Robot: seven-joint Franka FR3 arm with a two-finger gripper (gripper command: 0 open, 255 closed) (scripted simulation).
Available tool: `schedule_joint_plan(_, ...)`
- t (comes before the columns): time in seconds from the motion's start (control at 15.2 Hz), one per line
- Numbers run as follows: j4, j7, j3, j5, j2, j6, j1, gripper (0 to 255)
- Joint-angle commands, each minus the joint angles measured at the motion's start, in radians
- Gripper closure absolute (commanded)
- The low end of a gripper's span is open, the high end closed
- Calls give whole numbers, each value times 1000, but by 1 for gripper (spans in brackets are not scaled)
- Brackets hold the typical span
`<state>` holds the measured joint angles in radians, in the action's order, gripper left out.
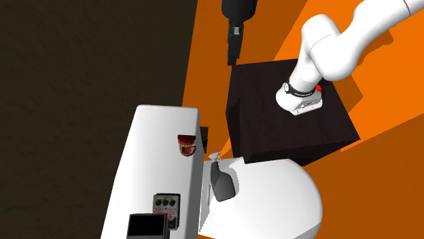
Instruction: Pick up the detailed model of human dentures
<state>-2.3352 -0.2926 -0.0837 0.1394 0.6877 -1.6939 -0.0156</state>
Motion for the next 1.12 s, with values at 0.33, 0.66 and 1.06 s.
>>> schedule_joint_plan(0.33, 36, -166, -126, 38, -189, -165, -9, 0)
schedule_joint_plan(0.66, 106, -289, -207, 26, -358, -269, -7, 0)
schedule_joint_plan(1.06, 235, -453, -284, -43, -586, -364, -9, 0)
